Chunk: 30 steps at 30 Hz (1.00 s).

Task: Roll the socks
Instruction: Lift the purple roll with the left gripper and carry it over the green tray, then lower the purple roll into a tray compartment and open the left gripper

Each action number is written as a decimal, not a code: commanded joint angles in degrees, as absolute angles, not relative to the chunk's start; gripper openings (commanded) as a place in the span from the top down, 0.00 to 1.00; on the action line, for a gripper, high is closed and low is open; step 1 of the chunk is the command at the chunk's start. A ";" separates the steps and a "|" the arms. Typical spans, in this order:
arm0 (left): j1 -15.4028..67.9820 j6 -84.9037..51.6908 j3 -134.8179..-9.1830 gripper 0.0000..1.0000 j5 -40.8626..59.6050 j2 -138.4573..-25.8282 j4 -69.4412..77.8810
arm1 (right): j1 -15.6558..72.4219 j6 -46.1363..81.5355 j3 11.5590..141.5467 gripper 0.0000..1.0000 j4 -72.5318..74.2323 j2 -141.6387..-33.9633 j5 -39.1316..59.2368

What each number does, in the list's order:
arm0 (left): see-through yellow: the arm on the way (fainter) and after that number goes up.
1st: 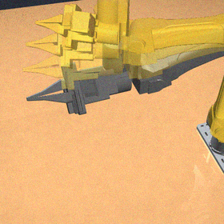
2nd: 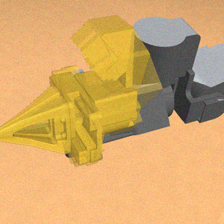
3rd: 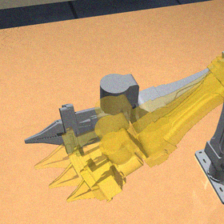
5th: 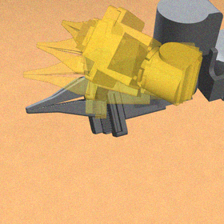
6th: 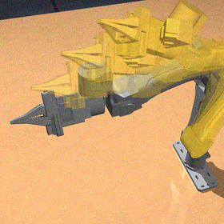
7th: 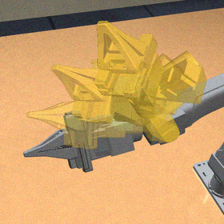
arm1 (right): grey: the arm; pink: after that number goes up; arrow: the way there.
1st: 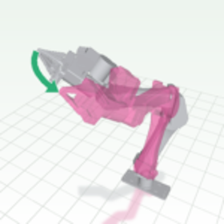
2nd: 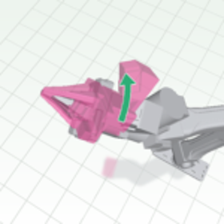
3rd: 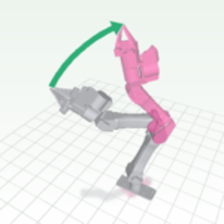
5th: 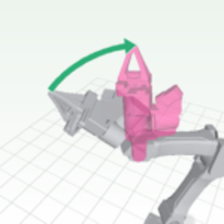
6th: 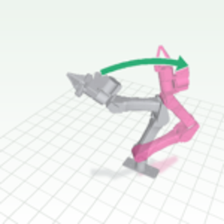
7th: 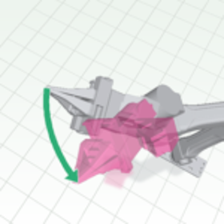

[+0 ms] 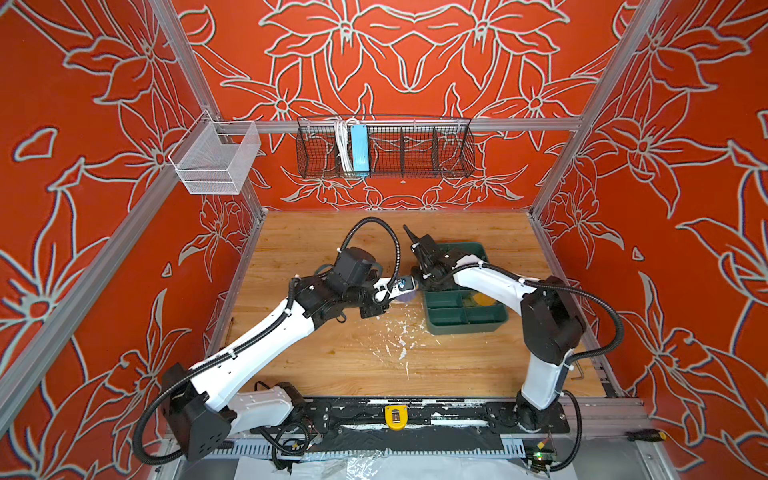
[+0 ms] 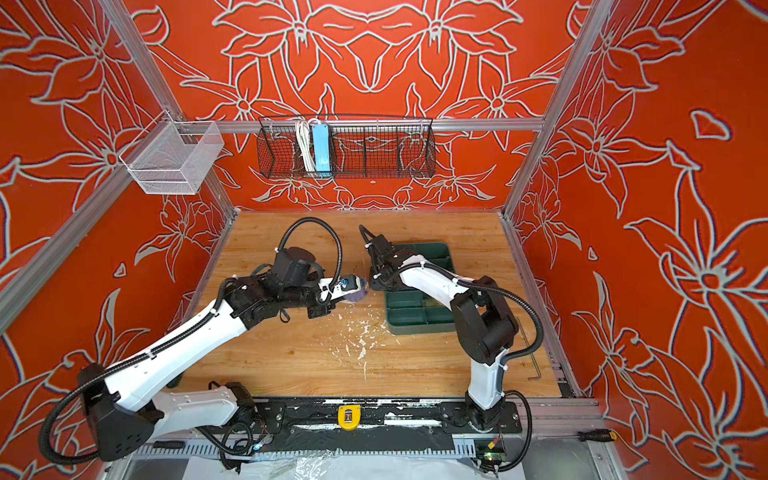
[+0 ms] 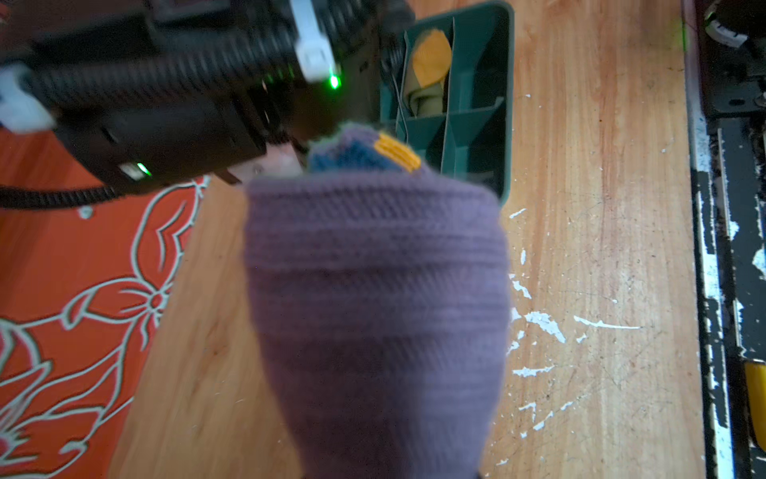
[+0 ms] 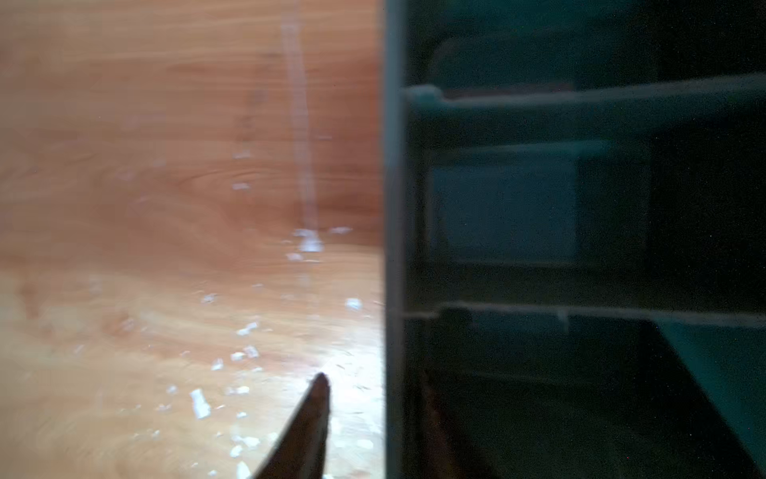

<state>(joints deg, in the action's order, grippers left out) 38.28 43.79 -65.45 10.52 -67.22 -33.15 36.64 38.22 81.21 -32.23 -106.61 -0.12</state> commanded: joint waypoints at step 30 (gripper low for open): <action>44.89 35.61 -105.57 1.00 -0.16 -118.65 -34.84 | 4.03 23.95 55.72 0.08 -35.62 -56.59 -5.98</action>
<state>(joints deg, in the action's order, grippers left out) 44.23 37.10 -104.27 2.63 -117.60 -35.24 4.36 24.45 56.07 -35.44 -56.66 -7.33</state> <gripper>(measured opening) 0.177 0.917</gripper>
